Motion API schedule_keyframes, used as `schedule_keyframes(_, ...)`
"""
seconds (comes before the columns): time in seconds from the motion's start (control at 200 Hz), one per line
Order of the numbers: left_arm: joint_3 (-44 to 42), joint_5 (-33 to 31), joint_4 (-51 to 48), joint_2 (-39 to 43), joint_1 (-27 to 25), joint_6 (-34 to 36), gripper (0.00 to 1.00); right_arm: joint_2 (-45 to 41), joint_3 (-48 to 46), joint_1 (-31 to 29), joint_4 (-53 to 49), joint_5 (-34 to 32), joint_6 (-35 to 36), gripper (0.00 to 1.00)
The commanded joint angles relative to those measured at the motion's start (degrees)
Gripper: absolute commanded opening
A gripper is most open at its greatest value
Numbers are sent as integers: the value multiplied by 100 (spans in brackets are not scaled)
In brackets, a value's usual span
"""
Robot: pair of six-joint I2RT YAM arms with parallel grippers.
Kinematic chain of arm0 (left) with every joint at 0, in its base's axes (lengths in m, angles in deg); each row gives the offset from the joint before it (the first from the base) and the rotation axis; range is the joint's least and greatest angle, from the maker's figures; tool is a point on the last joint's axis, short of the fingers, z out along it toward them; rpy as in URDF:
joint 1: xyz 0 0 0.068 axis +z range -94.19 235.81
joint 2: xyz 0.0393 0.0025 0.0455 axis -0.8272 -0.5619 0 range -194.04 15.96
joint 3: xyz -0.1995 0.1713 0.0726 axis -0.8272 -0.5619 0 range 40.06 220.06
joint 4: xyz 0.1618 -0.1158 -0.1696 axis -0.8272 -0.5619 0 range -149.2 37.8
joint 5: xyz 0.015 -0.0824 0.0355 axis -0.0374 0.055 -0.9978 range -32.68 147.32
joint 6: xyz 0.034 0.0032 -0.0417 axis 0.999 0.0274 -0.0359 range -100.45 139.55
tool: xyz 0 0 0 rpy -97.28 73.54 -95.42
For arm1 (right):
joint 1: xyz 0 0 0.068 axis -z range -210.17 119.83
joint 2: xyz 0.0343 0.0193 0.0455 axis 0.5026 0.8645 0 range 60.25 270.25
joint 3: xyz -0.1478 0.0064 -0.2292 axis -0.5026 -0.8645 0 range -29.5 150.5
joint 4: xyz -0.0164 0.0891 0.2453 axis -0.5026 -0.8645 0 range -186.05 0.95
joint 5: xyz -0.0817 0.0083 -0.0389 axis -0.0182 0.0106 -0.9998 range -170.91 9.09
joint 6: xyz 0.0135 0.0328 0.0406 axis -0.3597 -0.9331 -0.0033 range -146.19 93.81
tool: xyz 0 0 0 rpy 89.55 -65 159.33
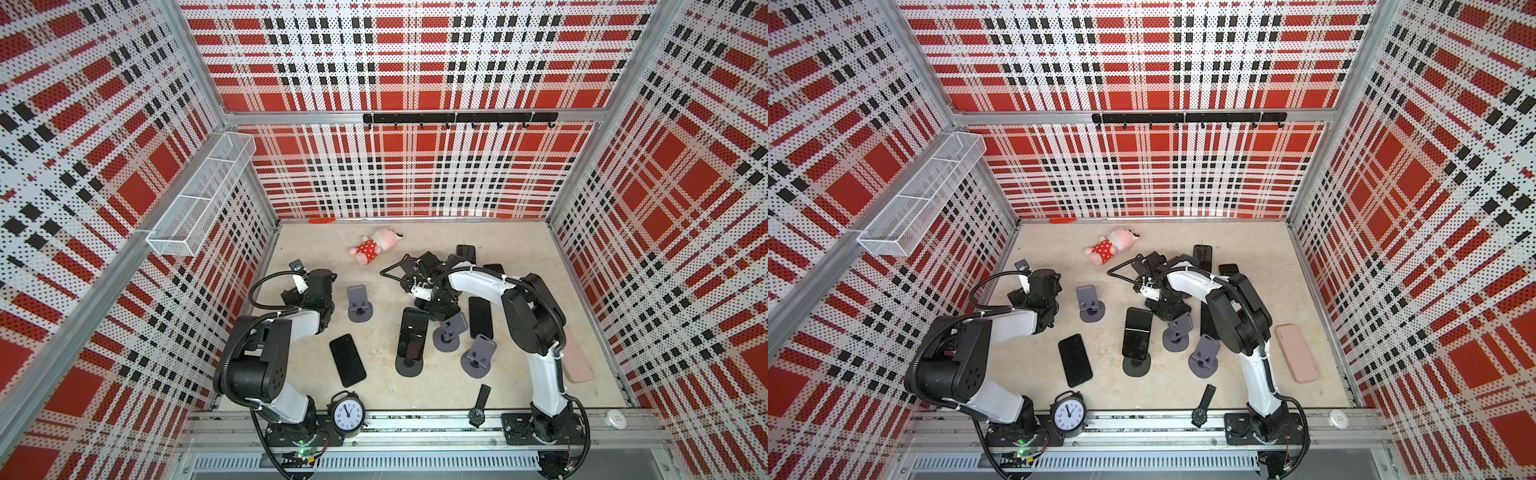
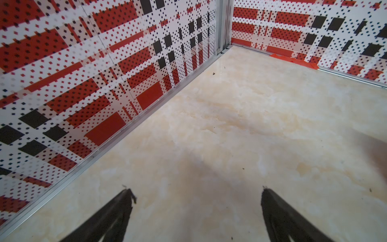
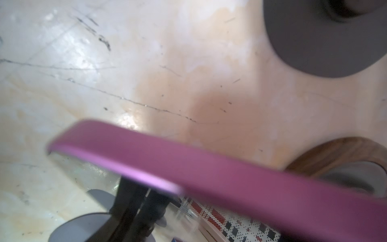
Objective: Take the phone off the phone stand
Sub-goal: 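Close the right gripper on the purple-cased phone and lift it off its stand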
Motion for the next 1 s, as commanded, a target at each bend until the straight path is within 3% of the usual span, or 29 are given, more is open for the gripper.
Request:
schedule_keyframes(0.0, 138, -32, -31, -61, 47, -11, 98, 271, -34, -39, 147, 6, 203, 73)
schedule_keyframes(0.271, 130, -36, -40, -51, 46, -31, 98, 238, -32, -72, 144, 323, 119, 76)
schedule_keyframes(0.997, 130, -6, -51, -58, 54, -18, 98, 154, -327, -153, 442, -39, 260, 78)
